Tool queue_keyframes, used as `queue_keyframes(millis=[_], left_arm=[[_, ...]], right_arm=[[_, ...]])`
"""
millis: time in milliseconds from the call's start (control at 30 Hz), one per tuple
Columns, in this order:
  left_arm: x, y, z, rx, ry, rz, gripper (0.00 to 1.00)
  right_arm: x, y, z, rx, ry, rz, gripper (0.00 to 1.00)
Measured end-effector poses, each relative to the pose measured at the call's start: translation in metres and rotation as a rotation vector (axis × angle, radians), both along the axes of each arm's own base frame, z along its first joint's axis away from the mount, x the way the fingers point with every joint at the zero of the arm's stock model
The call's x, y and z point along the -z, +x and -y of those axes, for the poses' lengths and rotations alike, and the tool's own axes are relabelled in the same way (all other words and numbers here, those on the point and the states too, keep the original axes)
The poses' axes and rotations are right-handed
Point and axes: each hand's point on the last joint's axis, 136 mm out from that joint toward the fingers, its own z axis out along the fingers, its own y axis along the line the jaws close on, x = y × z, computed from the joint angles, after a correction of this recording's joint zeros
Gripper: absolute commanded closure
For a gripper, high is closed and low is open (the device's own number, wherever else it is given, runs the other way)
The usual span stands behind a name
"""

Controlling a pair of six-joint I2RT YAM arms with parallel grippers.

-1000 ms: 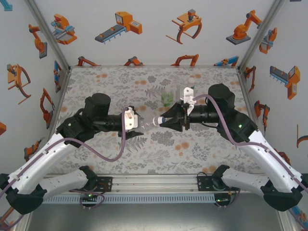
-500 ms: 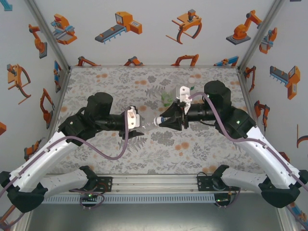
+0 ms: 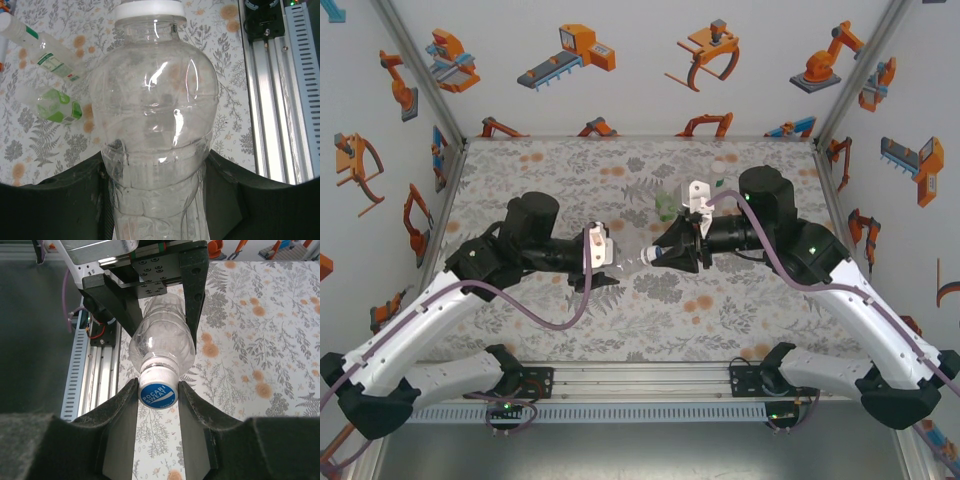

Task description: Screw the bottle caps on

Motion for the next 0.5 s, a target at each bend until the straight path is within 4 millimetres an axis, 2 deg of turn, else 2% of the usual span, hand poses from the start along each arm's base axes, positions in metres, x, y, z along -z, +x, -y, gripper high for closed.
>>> queue_keyframes(millis=[500], left_arm=[[0.0067,-0.0075,0.0088,0.051,0.02,-0.116,1.0]], right_arm=[[0.0056,-0.0052,0.0065,-0.011,-0.04,0.016,1.0]])
